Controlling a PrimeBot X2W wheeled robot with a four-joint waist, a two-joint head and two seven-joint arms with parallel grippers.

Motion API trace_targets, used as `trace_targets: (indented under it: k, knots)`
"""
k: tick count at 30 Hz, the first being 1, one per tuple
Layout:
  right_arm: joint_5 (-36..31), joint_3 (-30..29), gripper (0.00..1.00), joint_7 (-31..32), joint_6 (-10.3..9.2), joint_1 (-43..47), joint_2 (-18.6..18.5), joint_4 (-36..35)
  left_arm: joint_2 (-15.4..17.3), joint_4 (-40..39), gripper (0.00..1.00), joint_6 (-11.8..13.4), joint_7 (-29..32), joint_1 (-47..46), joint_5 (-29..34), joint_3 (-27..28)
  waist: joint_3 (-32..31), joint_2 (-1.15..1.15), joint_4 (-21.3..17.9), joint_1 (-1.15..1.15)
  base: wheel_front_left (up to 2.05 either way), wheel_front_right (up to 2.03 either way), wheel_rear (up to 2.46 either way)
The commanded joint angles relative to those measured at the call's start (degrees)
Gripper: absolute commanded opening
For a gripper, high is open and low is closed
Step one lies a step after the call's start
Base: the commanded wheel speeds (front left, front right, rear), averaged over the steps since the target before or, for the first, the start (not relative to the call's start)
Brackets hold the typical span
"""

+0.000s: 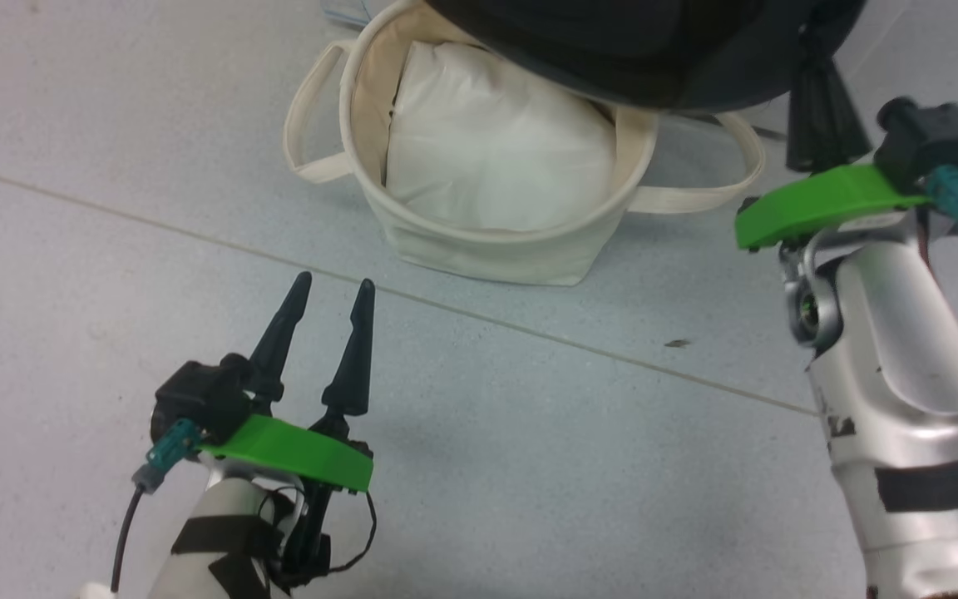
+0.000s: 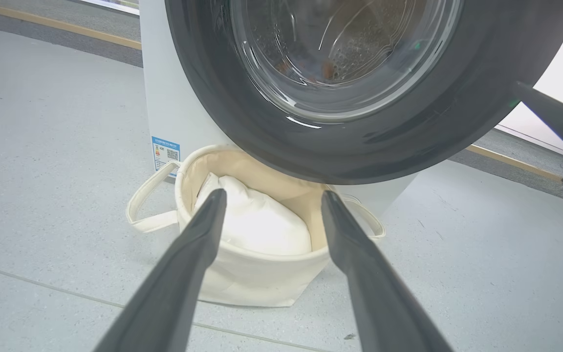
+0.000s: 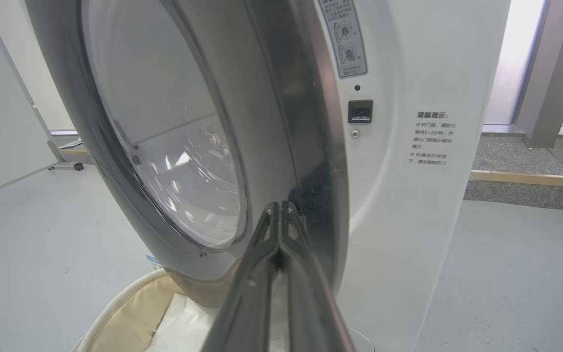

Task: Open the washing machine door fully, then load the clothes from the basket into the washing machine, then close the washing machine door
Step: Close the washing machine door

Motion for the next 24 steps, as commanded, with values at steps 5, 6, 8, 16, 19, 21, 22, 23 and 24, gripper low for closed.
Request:
trace_targets:
  k: [5, 6, 8, 16, 19, 21, 22, 23, 24]
  knots:
    - [-3.2, -2.9, 0.0, -0.7, -0.01, -6.4, -0.1, 0.0, 0.8, -2.7, 1.0, 0.8, -0.3, -2.1, -1.4, 0.7, 3.6, 0.0, 1.0, 0.0, 0.0, 0.0, 0.0]
    - [-3.9, -3.8, 0.0, -0.7, -0.01, -7.4, -0.1, 0.2, 0.8, -2.9, 1.0, 1.0, -0.3, -2.3, -1.6, 0.5, 4.2, 0.0, 1.2, 0.0, 0.0, 0.0, 0.0]
    - [-4.6, -4.5, 0.0, -0.7, -0.01, -8.5, -0.1, 0.4, 0.8, -3.1, 1.0, 1.1, -0.3, -2.6, -1.9, 0.2, 4.9, 0.0, 1.3, 0.0, 0.0, 0.0, 0.0]
    - [-9.9, -10.4, 0.0, -0.7, -0.01, -17.5, -1.4, 0.8, 0.8, -4.3, 1.0, 2.1, -0.3, -5.9, -4.3, -3.2, 10.6, 0.0, 2.7, 0.0, 0.0, 0.0, 0.0]
    - [-10.8, -11.2, 0.0, -0.7, -0.01, -19.9, -1.4, 1.0, 0.8, -4.5, 1.0, 2.4, -0.3, -6.9, -4.6, -3.7, 11.9, 0.0, 3.0, 0.0, 0.0, 0.0, 0.0]
    - [-11.2, -11.6, 0.0, -0.7, -0.01, -21.0, -1.4, 1.3, 0.8, -4.6, 1.0, 2.5, -0.3, -7.3, -5.2, -3.6, 12.1, 0.0, 3.0, 0.0, 0.0, 0.0, 0.0]
    - [-11.5, -11.6, 0.0, -0.7, -0.01, -21.3, -1.3, 1.5, 0.8, -4.6, 1.0, 2.7, -0.3, -7.3, -5.5, -3.3, 12.2, 0.0, 2.9, 0.0, 0.0, 0.0, 0.0]
    - [-11.8, -11.6, 0.0, -0.7, -0.01, -21.7, -1.2, 1.7, 0.8, -4.7, 1.0, 2.9, -0.3, -7.4, -5.8, -3.0, 12.3, 0.0, 2.9, 0.0, 0.0, 0.0, 0.0]
    - [-12.1, -11.6, 0.0, -0.7, -0.01, -22.0, -1.2, 1.9, 0.8, -4.7, 1.0, 2.9, -0.3, -7.4, -6.0, -2.8, 12.4, 0.0, 2.9, 0.0, 0.0, 0.0, 0.0]
